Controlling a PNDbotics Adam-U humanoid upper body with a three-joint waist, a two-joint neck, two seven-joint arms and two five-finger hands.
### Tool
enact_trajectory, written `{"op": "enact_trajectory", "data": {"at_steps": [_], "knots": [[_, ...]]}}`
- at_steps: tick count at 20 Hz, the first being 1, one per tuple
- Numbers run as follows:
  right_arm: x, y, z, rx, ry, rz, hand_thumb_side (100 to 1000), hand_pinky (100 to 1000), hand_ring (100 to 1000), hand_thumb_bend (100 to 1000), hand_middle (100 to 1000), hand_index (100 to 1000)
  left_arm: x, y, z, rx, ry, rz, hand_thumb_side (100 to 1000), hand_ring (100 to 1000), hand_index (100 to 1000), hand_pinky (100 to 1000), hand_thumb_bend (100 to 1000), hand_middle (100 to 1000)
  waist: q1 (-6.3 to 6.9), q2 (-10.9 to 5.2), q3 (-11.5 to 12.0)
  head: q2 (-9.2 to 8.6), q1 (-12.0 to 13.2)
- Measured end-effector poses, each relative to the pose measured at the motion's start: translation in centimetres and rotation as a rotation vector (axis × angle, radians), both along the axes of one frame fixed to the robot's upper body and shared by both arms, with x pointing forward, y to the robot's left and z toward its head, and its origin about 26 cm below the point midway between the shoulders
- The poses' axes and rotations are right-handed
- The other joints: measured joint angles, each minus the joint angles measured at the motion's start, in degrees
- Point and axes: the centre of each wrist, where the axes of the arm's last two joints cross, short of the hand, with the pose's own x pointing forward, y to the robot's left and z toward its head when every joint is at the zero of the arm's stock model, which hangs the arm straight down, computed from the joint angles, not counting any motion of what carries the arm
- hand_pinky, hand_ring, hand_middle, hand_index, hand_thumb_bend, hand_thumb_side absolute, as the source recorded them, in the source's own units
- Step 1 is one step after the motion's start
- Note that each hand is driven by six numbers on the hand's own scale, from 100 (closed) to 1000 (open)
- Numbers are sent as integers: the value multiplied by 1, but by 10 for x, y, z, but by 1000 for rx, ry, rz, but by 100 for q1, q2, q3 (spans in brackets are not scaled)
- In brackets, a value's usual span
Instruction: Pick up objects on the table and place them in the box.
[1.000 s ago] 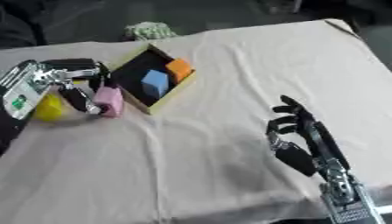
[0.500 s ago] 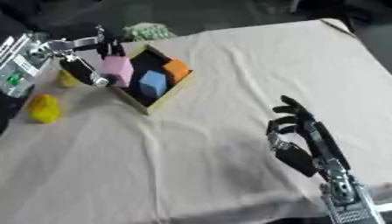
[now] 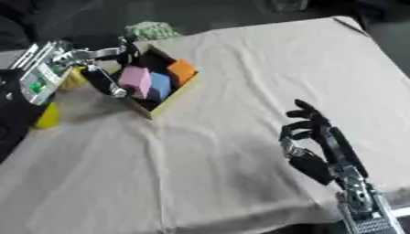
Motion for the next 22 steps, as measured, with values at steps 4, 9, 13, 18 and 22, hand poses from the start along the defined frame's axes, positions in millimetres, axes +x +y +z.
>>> {"op": "enact_trajectory", "data": {"at_steps": [4, 9, 13, 18, 22], "knots": [[0, 0, 0, 2, 0, 1, 390, 655, 735, 100, 791, 986, 1, -2, -2, 16, 7, -4, 139, 567, 708, 651, 310, 539, 0, 23, -15, 0, 7], [1, 1, 2, 1, -5, 4, 390, 655, 735, 100, 791, 986, 1, -2, -3, 29, 10, -2, 143, 592, 732, 661, 326, 568, 1, 23, -15, 0, 9], [2, 1, 2, 1, -7, 6, 388, 655, 734, 100, 791, 986, 2, -4, -6, 30, 23, -8, 140, 583, 714, 654, 308, 550, 1, 23, -15, 0, 8], [2, 1, 2, 1, -7, 6, 389, 655, 734, 100, 791, 986, 1, -5, -1, 20, 33, -18, 142, 584, 715, 659, 308, 551, 13, 23, 5, 0, 0], [2, 1, 2, 1, -7, 6, 388, 656, 733, 100, 791, 986, -2, -3, 7, 13, 36, -24, 141, 585, 717, 662, 308, 552, 31, 22, 19, 0, -18]]}}
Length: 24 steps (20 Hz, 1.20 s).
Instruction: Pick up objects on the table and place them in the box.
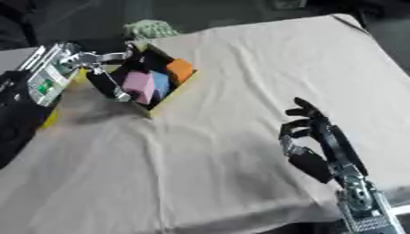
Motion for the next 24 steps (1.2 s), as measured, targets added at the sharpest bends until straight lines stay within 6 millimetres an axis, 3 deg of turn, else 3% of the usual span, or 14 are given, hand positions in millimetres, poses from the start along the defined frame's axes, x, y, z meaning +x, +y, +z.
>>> {"op": "enact_trajectory", "data": {"at_steps": [9, 17, 24], "knots": [[0, 0, 0, 0, 0, 0, 388, 656, 733, 100, 791, 986, -3, -1, 5, 26, 38, -9, 135, 587, 719, 664, 298, 556, -3, -4, -4, 0, -15], [0, 0, 0, 0, 0, 0, 390, 656, 732, 100, 791, 986, 0, 4, -8, 60, 68, 16, 140, 588, 723, 662, 303, 559, -8, 0, -30, 0, -19], [0, 0, 0, 0, 0, 0, 391, 656, 732, 100, 791, 986, 1, 0, -21, 15, -24, 46, 161, 601, 751, 661, 333, 586, -21, 3, -50, 0, -20]]}}
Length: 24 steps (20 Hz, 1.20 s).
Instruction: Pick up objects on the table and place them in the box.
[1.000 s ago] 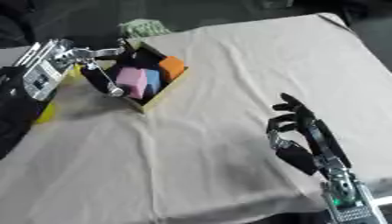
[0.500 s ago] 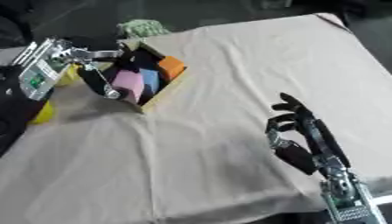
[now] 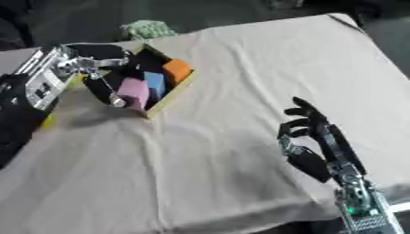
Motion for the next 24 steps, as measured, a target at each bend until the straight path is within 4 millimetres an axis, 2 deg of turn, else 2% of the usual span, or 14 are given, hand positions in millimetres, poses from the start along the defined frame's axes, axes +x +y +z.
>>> {"op": "enact_trajectory", "data": {"at_steps": [8, 11, 12, 15, 16, 20, 24], "knots": [[0, 0, 0, 0, 0, 0, 390, 657, 732, 100, 791, 986, 2, -2, -12, -27, -116, 21, 192, 693, 839, 728, 422, 694, -9, 0, -28, 0, 0], [0, 0, 0, 0, 0, 0, 390, 657, 732, 100, 791, 986, 2, 0, -16, 3, -118, 21, 233, 740, 879, 767, 491, 751, -11, 0, -31, 0, 0], [0, 0, 0, 0, 0, 0, 390, 657, 732, 100, 791, 986, 2, 0, -16, 16, -111, 17, 276, 766, 904, 793, 570, 784, -11, 0, -32, 0, 0], [0, 0, 0, 0, 1, 0, 390, 657, 732, 100, 791, 986, 2, 0, -15, 61, -77, 6, 311, 784, 924, 811, 630, 810, -11, 0, -32, 0, 0], [0, 0, 0, 0, 1, 0, 390, 657, 732, 100, 791, 985, 2, 0, -14, 74, -67, 3, 340, 797, 933, 823, 669, 827, -11, 0, -32, 0, 0], [0, 0, 0, 1, 1, 0, 391, 657, 732, 100, 791, 986, 1, 2, 1, 88, -72, 5, 371, 798, 929, 821, 699, 827, -6, 0, -23, 0, -4], [0, 0, 0, 1, 1, -2, 390, 658, 732, 100, 791, 986, -4, 12, 29, 33, -124, 23, 371, 756, 896, 787, 649, 780, 12, -3, 29, 0, -45]]}}
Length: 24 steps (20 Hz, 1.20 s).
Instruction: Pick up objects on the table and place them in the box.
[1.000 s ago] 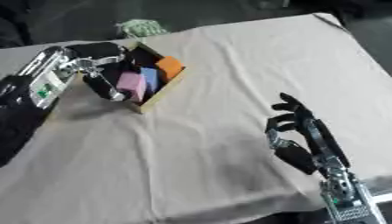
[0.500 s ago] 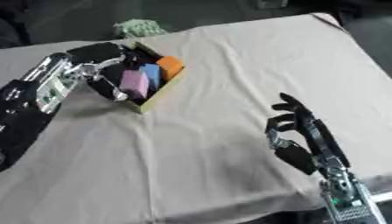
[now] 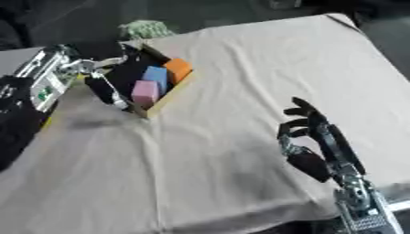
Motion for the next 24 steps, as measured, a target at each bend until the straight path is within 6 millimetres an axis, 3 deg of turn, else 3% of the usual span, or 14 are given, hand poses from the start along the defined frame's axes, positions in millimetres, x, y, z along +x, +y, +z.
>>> {"op": "enact_trajectory", "data": {"at_steps": [6, 7, 8, 9, 14, 24], "knots": [[-1, -3, -3, 0, 11, -17, 390, 658, 731, 100, 791, 986, -10, 39, 27, -50, 27, 103, 304, 725, 879, 774, 575, 751, 63, -64, 120, 0, -60], [-1, -3, -3, -1, 12, -18, 389, 658, 731, 100, 791, 986, -11, 49, 25, -49, 52, 132, 300, 723, 880, 773, 573, 751, 71, -74, 148, 0, -67], [-1, -4, -3, -1, 12, -20, 388, 658, 731, 100, 791, 986, -13, 58, 22, -47, 76, 160, 212, 720, 881, 771, 583, 751, 73, -83, 177, 0, -78], [-1, -4, -3, -1, 11, -24, 386, 658, 732, 100, 791, 986, -15, 67, 19, -44, 102, 187, 287, 719, 881, 771, 560, 751, 73, -94, 205, 0, -89], [-3, -6, -5, -7, 15, -34, 383, 658, 732, 100, 791, 986, -23, 103, -3, -26, 226, 307, 258, 714, 879, 767, 539, 749, 58, -135, 363, 0, -128], [-3, -9, -7, -15, 22, -41, 376, 658, 731, 100, 791, 986, -31, 135, -42, -46, 340, 430, 236, 711, 880, 757, 520, 752, -14, -142, 483, 0, -154]]}}
